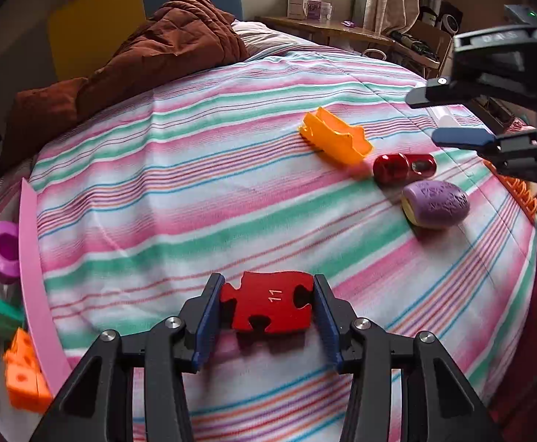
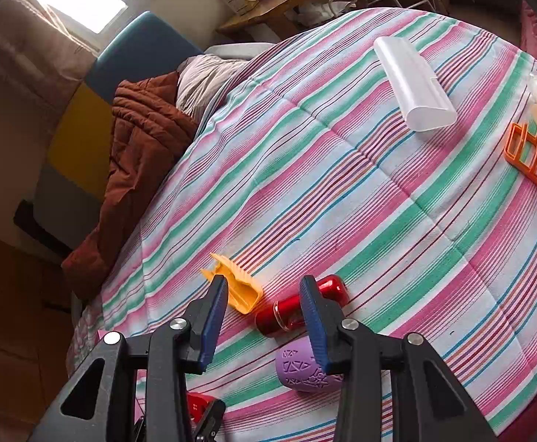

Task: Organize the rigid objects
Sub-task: 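Grasp the yellow slide with the right gripper while the left gripper lifts the puzzle piece, then carry the red puzzle piece onto the tray and open the left gripper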

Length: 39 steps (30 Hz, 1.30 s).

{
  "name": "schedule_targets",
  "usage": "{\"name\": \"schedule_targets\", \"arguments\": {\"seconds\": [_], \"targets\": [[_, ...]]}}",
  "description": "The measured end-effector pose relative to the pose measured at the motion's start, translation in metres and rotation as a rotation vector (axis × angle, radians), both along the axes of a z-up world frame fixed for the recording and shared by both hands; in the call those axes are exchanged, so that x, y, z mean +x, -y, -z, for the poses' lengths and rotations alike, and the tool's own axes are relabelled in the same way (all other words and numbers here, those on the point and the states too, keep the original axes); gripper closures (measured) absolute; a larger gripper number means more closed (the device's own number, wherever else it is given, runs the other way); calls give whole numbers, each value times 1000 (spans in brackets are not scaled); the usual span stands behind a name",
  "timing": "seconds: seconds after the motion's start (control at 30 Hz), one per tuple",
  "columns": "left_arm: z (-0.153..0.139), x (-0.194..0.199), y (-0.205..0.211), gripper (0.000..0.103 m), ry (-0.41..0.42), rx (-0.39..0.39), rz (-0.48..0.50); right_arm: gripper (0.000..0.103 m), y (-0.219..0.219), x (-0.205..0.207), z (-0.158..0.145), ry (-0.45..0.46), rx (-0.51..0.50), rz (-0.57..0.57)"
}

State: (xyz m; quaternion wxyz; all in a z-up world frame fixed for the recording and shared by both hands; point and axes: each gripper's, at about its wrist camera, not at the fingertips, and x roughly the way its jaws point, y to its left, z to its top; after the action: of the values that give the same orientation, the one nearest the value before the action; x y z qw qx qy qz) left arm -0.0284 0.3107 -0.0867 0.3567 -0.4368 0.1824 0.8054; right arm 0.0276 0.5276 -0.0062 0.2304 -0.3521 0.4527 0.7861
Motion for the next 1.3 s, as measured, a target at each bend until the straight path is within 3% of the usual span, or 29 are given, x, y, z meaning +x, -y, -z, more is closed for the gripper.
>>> {"name": "schedule_targets", "arguments": {"seconds": [0.27, 0.47, 0.6, 0.63, 0.67, 0.73, 0.87, 0.97, 1.17, 1.3], "targets": [[0, 24, 28, 55, -5, 17, 17, 63, 30, -39, -11, 69, 127, -209], [1, 24, 30, 55, 1, 35, 18, 59, 41, -101, 0, 251, 304, -393], [1, 25, 33, 55, -5, 46, 21, 59, 38, -124, 30, 376, 353, -421], [1, 25, 33, 55, -8, 48, 23, 63, 39, -126, 37, 387, 350, -436], [1, 26, 33, 55, -11, 50, 24, 73, 42, -127, 41, 395, 367, -456], [1, 26, 34, 55, -11, 55, 24, 78, 54, -127, 38, 380, 432, -509], [-2, 26, 37, 55, 5, 55, 20, 78, 84, -126, 41, 354, 441, -648], [-5, 33, 47, 55, 7, 46, 23, 77, 98, -124, 44, 309, 362, -737], [-20, 50, 65, 55, 9, 68, 48, 75, 111, -114, 43, 302, 355, -770], [-34, 53, 79, 55, 12, 101, 28, 75, 118, -107, 44, 302, 431, -784]]}}
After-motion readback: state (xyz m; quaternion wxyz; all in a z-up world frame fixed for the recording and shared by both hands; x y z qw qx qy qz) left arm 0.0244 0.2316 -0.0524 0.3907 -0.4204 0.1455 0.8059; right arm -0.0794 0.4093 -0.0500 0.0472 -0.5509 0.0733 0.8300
